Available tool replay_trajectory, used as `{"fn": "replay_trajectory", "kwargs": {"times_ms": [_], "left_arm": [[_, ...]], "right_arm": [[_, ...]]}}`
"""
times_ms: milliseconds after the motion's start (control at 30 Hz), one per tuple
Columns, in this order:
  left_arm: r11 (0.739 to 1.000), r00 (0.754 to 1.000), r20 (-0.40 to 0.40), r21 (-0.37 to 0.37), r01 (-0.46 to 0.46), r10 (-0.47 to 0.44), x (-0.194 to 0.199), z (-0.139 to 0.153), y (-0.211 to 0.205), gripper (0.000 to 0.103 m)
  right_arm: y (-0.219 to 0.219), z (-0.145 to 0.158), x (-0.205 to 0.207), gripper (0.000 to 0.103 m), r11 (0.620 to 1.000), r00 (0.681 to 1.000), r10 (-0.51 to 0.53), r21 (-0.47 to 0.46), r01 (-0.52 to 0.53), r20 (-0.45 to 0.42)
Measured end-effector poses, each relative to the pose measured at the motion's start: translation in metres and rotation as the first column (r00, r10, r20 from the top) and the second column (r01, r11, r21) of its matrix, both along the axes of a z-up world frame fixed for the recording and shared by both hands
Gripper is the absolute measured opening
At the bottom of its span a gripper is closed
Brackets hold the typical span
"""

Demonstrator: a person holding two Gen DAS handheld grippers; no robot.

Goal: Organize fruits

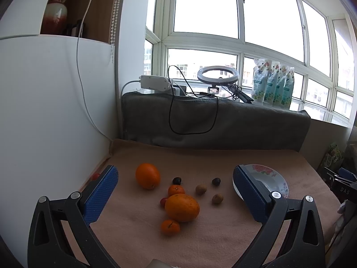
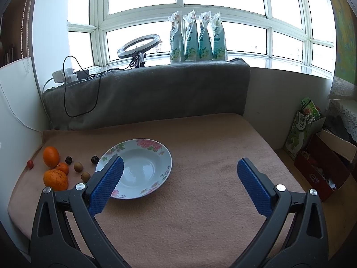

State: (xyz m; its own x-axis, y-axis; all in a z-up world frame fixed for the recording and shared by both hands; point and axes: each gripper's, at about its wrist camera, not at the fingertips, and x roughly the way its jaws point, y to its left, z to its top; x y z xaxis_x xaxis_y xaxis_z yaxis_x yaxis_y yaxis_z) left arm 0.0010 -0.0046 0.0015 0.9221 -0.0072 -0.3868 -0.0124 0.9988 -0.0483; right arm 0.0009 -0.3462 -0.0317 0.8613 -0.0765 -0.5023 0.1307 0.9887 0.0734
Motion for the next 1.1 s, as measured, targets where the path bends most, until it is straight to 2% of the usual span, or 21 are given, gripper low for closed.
{"fn": "replay_trajectory", "kwargs": {"times_ms": [1100], "left_arm": [[1.000,0.999,-0.017,-0.003,0.031,-0.031,0.015,0.005,-0.008,0.102]], "right_arm": [[-0.003,0.006,0.015,0.103,1.000,1.000,-0.003,0.002,0.003,-0.024]]}}
